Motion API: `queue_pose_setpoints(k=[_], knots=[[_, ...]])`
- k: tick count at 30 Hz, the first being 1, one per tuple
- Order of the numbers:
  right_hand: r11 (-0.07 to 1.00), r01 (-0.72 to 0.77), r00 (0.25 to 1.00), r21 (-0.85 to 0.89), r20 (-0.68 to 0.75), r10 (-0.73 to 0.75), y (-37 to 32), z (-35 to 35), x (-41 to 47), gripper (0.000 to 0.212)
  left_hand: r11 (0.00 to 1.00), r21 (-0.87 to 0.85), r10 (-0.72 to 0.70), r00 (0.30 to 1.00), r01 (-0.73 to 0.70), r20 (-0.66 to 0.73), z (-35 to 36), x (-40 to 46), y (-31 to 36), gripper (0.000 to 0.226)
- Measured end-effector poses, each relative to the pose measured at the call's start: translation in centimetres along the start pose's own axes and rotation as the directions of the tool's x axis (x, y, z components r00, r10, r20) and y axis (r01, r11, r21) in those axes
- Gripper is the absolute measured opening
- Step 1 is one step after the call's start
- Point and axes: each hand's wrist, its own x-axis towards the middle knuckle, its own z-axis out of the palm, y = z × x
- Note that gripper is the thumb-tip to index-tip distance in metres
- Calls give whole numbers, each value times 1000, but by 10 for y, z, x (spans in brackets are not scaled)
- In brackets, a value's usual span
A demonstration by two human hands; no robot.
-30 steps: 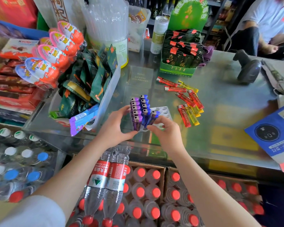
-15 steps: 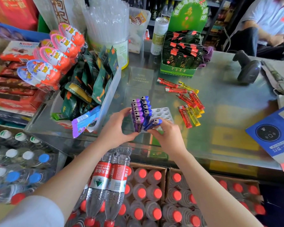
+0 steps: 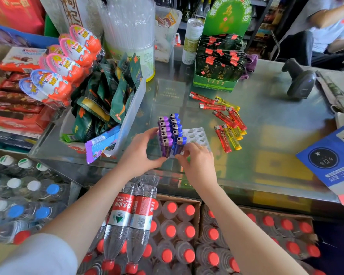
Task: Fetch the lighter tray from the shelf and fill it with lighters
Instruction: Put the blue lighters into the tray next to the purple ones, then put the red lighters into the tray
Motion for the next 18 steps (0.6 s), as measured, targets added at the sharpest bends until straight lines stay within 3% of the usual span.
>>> queue_pose_setpoints(k=[4,9,16,18], knots=[[987,-82,996,142,36,77,-4,-7,1,30,1000,7,-20,1000,20,6,1,1,0,76],[993,-44,997,109,75,36,-6,-8,8,23,1000,1,-16,1000,16,5,-1,1,3,67],[979,202,977,-26,81,-200,6,-10,10,24,1000,2,8,1000,-8,21,2,4,2,60],[971,226,964,-78,162,-211,6,-17,11,24,1000,-8,-16,999,16,35,-1,5,5,56]])
